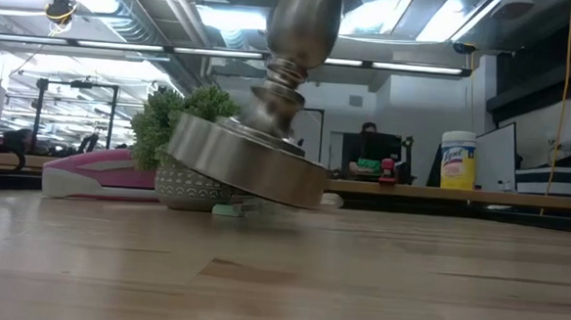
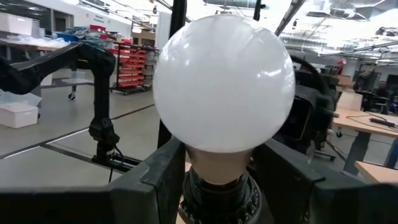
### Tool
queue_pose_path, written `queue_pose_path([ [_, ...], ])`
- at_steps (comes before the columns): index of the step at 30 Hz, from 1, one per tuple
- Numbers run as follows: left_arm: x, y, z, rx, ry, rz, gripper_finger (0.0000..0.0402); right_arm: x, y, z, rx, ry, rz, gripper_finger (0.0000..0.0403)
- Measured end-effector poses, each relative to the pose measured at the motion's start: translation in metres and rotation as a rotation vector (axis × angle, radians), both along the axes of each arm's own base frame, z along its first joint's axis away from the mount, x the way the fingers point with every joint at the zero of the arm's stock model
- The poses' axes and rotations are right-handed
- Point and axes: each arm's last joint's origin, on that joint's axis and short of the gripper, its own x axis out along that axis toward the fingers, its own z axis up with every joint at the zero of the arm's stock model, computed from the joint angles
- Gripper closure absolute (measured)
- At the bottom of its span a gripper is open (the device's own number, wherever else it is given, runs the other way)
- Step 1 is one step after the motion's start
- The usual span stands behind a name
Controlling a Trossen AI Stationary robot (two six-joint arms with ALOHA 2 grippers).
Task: Screw lightbulb
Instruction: Remove the lightbulb from the lamp
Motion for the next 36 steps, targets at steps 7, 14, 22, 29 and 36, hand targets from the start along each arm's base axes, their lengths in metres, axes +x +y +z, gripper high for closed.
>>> queue_pose_path([
  [7, 0.002, 0.001, -0.002, 0.027, -0.004, 0.084, 0.0231, 0.007, 0.002, -0.004, 0.016, -0.001, -0.04, 0.0217],
  [14, 0.002, -0.002, -0.003, 0.041, -0.013, 0.123, 0.0231, 0.017, 0.004, -0.008, 0.051, -0.036, -0.115, 0.0217],
  [22, 0.003, -0.002, -0.003, 0.045, -0.01, 0.133, 0.0231, 0.017, 0.004, -0.009, 0.124, -0.007, -0.12, 0.0217],
  [29, 0.003, -0.002, -0.004, 0.046, -0.004, 0.133, 0.0231, 0.019, 0.004, -0.011, 0.131, 0.009, -0.12, 0.0216],
  [36, 0.003, -0.001, -0.004, 0.042, -0.003, 0.138, 0.0231, 0.019, 0.004, -0.012, 0.15, 0.018, -0.124, 0.0216],
])
